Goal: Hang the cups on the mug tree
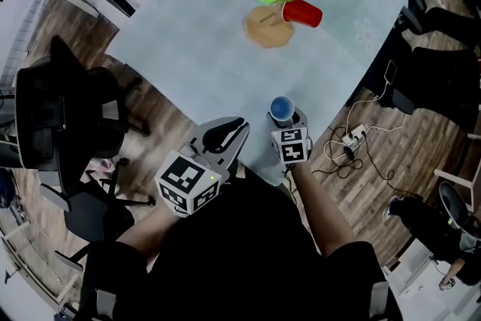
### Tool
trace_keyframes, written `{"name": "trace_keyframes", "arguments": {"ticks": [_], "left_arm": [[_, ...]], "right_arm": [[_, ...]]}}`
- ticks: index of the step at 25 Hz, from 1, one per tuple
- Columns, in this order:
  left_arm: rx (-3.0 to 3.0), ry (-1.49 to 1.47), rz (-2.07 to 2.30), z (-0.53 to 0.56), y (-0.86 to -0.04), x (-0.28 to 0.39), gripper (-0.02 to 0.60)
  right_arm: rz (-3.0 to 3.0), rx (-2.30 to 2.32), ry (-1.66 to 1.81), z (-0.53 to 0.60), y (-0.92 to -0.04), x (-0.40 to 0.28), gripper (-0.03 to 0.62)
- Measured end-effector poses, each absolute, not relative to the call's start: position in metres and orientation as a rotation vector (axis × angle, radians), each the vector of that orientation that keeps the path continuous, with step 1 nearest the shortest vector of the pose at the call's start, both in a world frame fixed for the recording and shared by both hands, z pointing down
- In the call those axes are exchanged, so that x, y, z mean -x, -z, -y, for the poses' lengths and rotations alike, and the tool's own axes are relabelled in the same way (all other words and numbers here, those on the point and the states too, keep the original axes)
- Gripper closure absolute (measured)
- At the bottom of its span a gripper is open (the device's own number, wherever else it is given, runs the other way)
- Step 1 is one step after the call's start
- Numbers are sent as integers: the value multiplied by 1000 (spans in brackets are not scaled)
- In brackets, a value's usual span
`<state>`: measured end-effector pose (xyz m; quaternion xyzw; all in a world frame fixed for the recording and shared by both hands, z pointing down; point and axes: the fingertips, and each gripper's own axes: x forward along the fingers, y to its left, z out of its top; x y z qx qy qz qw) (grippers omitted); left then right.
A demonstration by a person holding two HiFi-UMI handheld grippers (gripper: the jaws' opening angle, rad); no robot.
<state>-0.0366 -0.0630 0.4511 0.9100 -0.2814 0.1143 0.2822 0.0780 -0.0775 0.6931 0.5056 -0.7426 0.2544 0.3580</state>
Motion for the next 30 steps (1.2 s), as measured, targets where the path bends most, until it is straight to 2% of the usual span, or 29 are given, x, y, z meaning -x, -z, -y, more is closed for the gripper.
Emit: {"name": "trace_keyframes", "arguments": {"ticks": [18, 30], "left_arm": [[-2445, -311, 759, 48, -444, 3, 543], [-2489, -316, 814, 41, -430, -12, 541]], "right_arm": [[1976, -1265, -573, 67, -657, -97, 347], [1900, -1406, -420, 71, -610, -177, 349]]}}
